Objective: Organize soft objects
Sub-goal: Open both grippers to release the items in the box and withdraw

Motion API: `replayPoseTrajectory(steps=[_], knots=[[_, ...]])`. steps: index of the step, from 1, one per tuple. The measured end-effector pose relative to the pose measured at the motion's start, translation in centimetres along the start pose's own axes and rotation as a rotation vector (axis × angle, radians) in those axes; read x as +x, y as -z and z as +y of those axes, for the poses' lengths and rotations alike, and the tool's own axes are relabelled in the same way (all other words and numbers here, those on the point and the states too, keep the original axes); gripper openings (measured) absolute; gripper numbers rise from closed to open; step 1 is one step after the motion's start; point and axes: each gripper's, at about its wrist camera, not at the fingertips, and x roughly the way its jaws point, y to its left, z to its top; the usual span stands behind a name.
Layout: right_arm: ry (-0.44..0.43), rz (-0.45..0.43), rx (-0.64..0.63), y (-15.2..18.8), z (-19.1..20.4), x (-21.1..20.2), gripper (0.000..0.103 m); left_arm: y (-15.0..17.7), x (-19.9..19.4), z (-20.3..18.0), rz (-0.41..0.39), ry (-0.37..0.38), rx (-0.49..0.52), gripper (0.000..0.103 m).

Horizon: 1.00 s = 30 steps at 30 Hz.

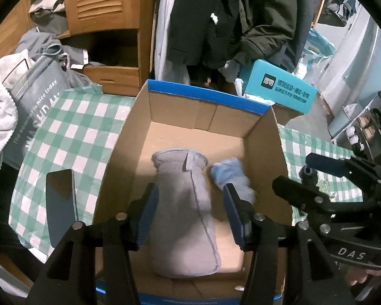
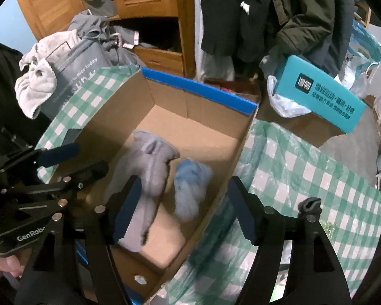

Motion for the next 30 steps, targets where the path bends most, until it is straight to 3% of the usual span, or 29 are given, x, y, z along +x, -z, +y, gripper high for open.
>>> replayPoseTrajectory(steps=[9,22,30], knots=[[0.033,-0.011,0.028,0.9,-1.8,-1.2,0.072,0.0,0.0,-1.7,0.011,0.008,0.033,0.055],[0.094,-0.028,0.081,3.3,-5.6,-3.6,0.074,0.6,-0.6,-6.3,-0.007,0.02,0.139,0.069],[0.114,-0.045,0.112,5.1,-7.9,-5.1,0.076,1.1,-0.6,-9.1,0.004,0.039,0.193,0.07]])
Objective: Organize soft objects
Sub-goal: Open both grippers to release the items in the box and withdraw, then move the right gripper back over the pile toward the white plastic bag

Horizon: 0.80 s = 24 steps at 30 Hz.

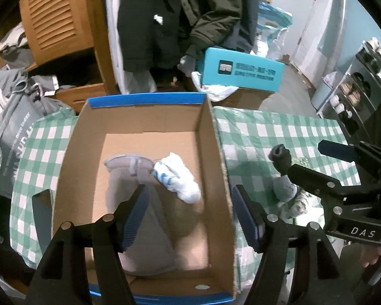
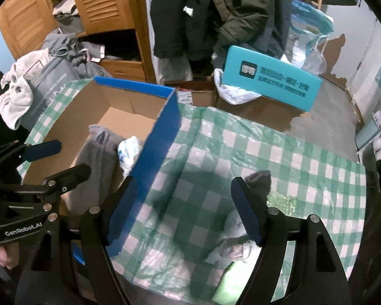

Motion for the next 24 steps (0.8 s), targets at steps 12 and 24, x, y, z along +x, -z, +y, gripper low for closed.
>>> replayPoseTrajectory(steps=[12,24], knots=[[0.036,0.008,0.059,3.2,-4.5,-0.7,0.079,-0.2,0.9,-5.2,0.021,0.012,0.104,0.075],[0.076,0.037,0.159,5.5,-9.7,-0.7,0.079,0.4,2.8,-9.5,0.068,0.061,0.154,0.075]])
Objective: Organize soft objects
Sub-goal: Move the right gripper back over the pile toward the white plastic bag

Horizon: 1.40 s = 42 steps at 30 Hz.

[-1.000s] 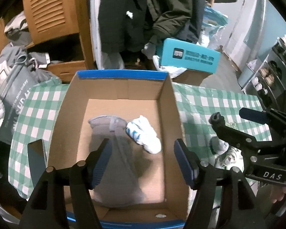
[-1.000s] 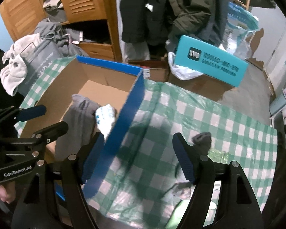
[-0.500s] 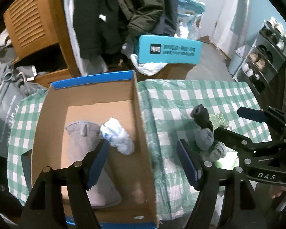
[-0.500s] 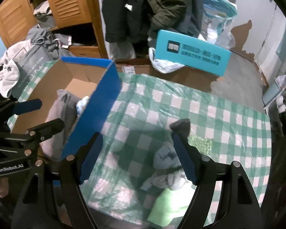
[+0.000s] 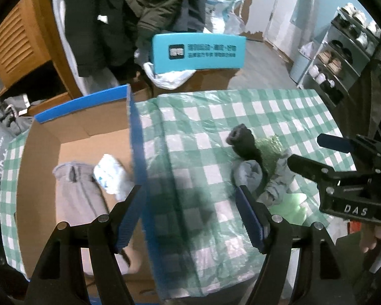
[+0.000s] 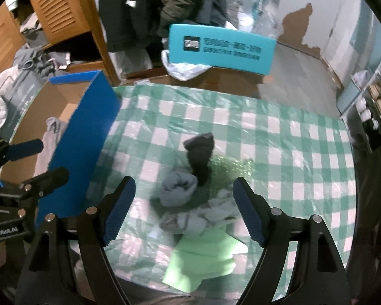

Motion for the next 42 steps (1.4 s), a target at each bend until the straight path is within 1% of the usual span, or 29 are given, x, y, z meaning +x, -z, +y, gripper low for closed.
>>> replayPoseTrajectory(steps=[8,15,21,24,29,36,42], knots=[[0.014,0.019,0.086,1.0,-3.9,0.6,0.079,-0.1,1.7,-2.9,0.029,0.022,0.039,0.075],[0.03,0.045,0.123,1.8,-5.8,1.3,0.079,-0.1,3.6,-4.5,0.053,0.018,0.069,0.075],[0.04,0.072,0.132,2.4,-6.2,2.3,0.079,0.1,5.3,-4.9,0.09,0.039,0.059,0.075],[0.054,0.094,0.147,2.9,-6.3,3.4,0.079,0.1,5.9,-5.0,0.097,0.053,0.057,0.075],[0.041,0.152,0.165,3.5,-6.4,5.7,0.079,0.1,7.2,-5.0,0.111,0.058,0.048,0.075],[0.013,0.198,0.218,4.4,-6.7,7.5,0.079,0.7,8.7,-4.5,0.146,0.057,0.033,0.075],[-0.016,0.244,0.232,4.7,-6.4,9.1,0.079,1.1,9.5,-4.3,0.167,0.066,0.022,0.075]])
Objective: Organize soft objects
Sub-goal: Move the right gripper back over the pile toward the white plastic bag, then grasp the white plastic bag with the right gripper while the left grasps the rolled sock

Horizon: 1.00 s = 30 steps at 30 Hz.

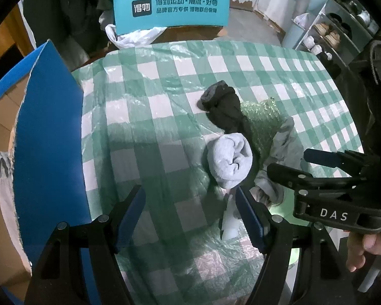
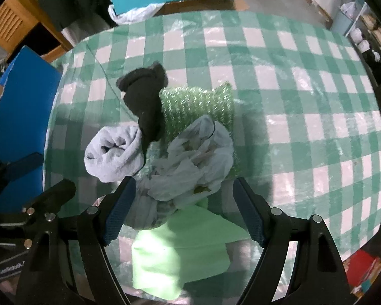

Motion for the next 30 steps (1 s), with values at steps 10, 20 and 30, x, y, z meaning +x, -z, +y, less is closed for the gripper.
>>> replayPoseTrajectory(steps=[10,20,30], knots=[[-0.05,0.017,-0.009,-0.3,0.1,1.1,0.037,-0.1,0.4,0.1,0.019,0.012,-0.001,0.075],[-0.021,-0.023,-0.041,-0.3,-0.7,-1.1,0.022,-1.0,0.7,-0.5,0.015,0.033,-0.012,0.079],[0.043,-0.05,-0.058,-1.3,-3.3,-2.1,0.02,-1.9,2.0,-1.4,0.028,0.061,-0.016,0.079]])
